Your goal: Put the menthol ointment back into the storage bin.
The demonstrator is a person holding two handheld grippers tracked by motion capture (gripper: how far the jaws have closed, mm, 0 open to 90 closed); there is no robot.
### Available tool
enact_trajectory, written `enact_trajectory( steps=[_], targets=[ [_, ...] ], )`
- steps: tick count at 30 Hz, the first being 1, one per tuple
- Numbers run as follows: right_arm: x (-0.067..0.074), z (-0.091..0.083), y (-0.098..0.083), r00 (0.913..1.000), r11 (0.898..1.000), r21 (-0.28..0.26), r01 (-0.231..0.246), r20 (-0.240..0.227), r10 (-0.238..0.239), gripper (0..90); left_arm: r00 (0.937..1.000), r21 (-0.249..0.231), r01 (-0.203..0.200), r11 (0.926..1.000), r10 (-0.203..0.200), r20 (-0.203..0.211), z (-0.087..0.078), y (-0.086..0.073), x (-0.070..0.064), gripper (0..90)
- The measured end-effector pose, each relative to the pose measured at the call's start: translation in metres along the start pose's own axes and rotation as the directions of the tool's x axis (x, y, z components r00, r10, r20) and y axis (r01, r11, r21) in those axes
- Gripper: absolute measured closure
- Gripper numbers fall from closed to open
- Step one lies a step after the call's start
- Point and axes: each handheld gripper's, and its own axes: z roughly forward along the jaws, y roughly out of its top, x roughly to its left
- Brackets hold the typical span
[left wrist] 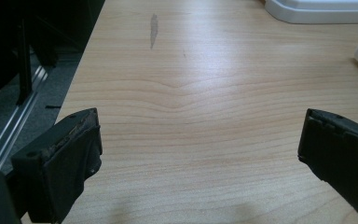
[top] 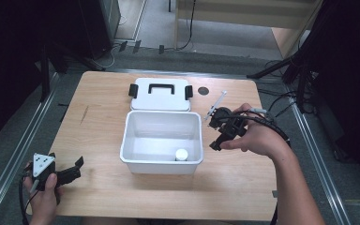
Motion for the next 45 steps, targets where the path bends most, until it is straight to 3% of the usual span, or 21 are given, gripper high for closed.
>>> enact_trajectory(
  steps=[8, 12, 13, 18, 25, 26, 30, 31, 32, 33, 36, 38, 41, 43, 44, 45],
  targets=[
    [-0.01, 0.012, -0.027, 0.9978, 0.998, 0.004, -0.065, -0.007, 0.065, 34.3, 1.0, 0.002, 0.001, 1.0, -0.001, 0.0, 0.0, 0.0, 0.0, 0.1],
    [-0.014, 0.022, -0.043, 0.9933, 0.993, -0.021, -0.116, -0.01, 0.115, 31.9, 1.0, 0.002, -0.001, 1.0, 0.001, 0.0, 0.0, 0.0, 0.0, 0.1],
    [-0.016, 0.03, -0.051, 0.989, 0.988, -0.053, -0.147, -0.027, 0.146, 31.3, 1.0, 0.004, -0.001, 1.0, 0.001, 0.0, -0.001, 0.0, 0.0, 0.1],
    [-0.017, 0.05, -0.075, 0.9822, 0.978, -0.093, -0.186, -0.048, 0.182, 29.0, 1.0, 0.005, -0.001, 1.0, 0.001, -0.002, -0.001, 0.0, 0.0, 0.2],
    [-0.018, 0.065, -0.108, 0.969, 0.952, -0.183, -0.246, -0.018, 0.247, 24.5, 1.0, 0.006, 0.0, 1.0, 0.0, -0.003, 0.0, 0.0, 0.0, 0.2],
    [-0.018, 0.065, -0.108, 0.969, 0.952, -0.183, -0.246, -0.018, 0.247, 24.5, 1.0, 0.006, 0.0, 1.0, 0.0, -0.003, 0.0, 0.0, 0.0, 0.1],
    [-0.013, 0.073, -0.129, 0.9625, 0.932, -0.257, -0.256, 0.021, 0.271, 21.4, 1.0, 0.007, -0.002, 1.0, 0.002, -0.006, 0.0, 0.0, 0.0, 0.1],
    [-0.011, 0.074, -0.132, 0.9572, 0.924, -0.273, -0.27, 0.029, 0.288, 21.0, 1.0, 0.007, -0.002, 1.0, 0.002, -0.006, 0.0, 0.0, 0.0, 0.1],
    [-0.011, 0.074, -0.132, 0.9572, 0.924, -0.273, -0.27, 0.029, 0.288, 21.0, 1.0, 0.007, -0.002, 1.0, 0.002, -0.006, 0.0, 0.0, 0.0, 0.1],
    [-0.009, 0.078, -0.14, 0.9521, 0.909, -0.31, -0.28, 0.032, 0.304, 20.8, 1.0, 0.007, -0.001, 1.0, 0.001, -0.007, 0.0, 0.0, 0.0, 0.1],
    [-0.003, 0.084, -0.151, 0.9481, 0.893, -0.352, -0.281, 0.043, 0.315, 19.4, 1.0, 0.006, -0.001, 1.0, 0.001, -0.007, 0.0, 0.0, 0.0, 0.1],
    [-0.002, 0.086, -0.154, 0.9473, 0.888, -0.365, -0.278, 0.049, 0.317, 18.7, 1.0, 0.007, -0.002, 1.0, 0.002, -0.007, 0.0, 0.0, 0.0, 0.1],
    [0.004, 0.093, -0.167, 0.9299, 0.858, -0.417, -0.3, 0.072, 0.361, 14.5, 1.0, 0.008, -0.003, 1.0, 0.003, -0.007, 0.0, 0.0, 0.0, 0.1],
    [0.007, 0.094, -0.174, 0.9141, 0.831, -0.455, -0.319, 0.084, 0.397, 13.7, 1.0, 0.006, -0.002, 1.0, 0.002, -0.007, 0.0, 0.0, -0.001, 0.1],
    [0.007, 0.094, -0.174, 0.9141, 0.831, -0.455, -0.319, 0.084, 0.397, 13.7, 1.0, 0.006, -0.002, 1.0, 0.002, -0.007, 0.0, 0.0, -0.001, 0.1],
    [0.009, 0.094, -0.182, 0.8945, 0.799, -0.496, -0.34, 0.092, 0.438, 13.1, 1.0, 0.005, -0.002, 1.0, 0.002, -0.008, 0.0, 0.0, -0.001, 0.1]
  ],
)
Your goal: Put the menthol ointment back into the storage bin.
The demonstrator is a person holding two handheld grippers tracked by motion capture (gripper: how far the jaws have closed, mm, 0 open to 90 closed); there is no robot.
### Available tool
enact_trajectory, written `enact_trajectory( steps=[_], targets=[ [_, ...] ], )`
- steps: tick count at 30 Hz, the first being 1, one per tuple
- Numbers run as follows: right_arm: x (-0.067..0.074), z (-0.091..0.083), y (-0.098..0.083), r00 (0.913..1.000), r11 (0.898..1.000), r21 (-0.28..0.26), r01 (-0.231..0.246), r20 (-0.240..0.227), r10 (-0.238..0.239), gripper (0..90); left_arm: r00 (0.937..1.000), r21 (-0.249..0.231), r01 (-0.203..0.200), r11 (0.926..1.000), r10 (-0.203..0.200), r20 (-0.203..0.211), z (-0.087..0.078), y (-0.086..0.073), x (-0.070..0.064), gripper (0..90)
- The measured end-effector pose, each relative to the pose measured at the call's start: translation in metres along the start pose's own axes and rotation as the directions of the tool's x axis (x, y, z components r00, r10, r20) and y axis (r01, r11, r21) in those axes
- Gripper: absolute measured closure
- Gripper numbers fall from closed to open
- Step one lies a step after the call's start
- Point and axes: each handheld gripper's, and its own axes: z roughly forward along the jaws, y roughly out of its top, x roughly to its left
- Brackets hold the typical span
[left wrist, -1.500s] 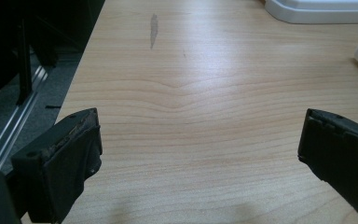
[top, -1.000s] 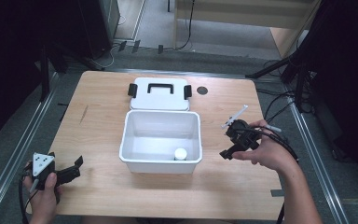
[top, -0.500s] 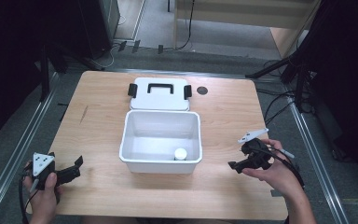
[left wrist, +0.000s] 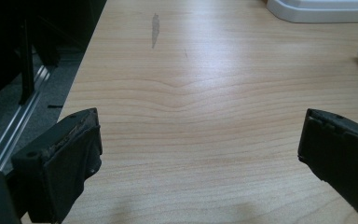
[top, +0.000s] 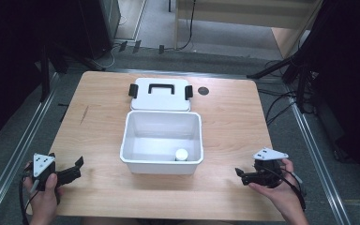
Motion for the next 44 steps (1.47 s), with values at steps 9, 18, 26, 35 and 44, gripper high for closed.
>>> enact_trajectory(
  steps=[9, 18, 26, 35, 44],
  targets=[
    [-0.011, -0.011, -0.033, 0.9911, 0.989, -0.101, -0.111, 0.063, 0.117, 1.9, 1.0, 0.002, -0.005, 1.0, 0.005, 0.001, 0.0, 0.0, 0.0, 0.1],
    [-0.024, -0.013, -0.061, 0.9633, 0.953, -0.185, -0.238, 0.079, 0.256, 0.4, 1.0, 0.003, -0.007, 1.0, 0.007, -0.001, 0.0, 0.0, -0.001, 0.1],
    [-0.029, -0.008, -0.077, 0.939, 0.923, -0.234, -0.307, 0.084, 0.333, 0.9, 0.9999, 0.004, -0.012, 0.9999, 0.012, -0.003, 0.0, 0.0, -0.001, 0.1],
    [-0.029, -0.01, -0.082, 0.9295, 0.906, -0.265, -0.33, 0.077, 0.361, 5.0, 0.9999, 0.001, -0.01, 1.0, 0.01, -0.002, -0.001, 0.0, -0.001, 0.1],
    [-0.03, -0.009, -0.082, 0.9302, 0.905, -0.257, -0.338, 0.055, 0.363, 10.7, 0.9999, 0.003, -0.012, 0.9999, 0.012, -0.003, 0.0, 0.0, -0.001, 0.1]
  ],
)
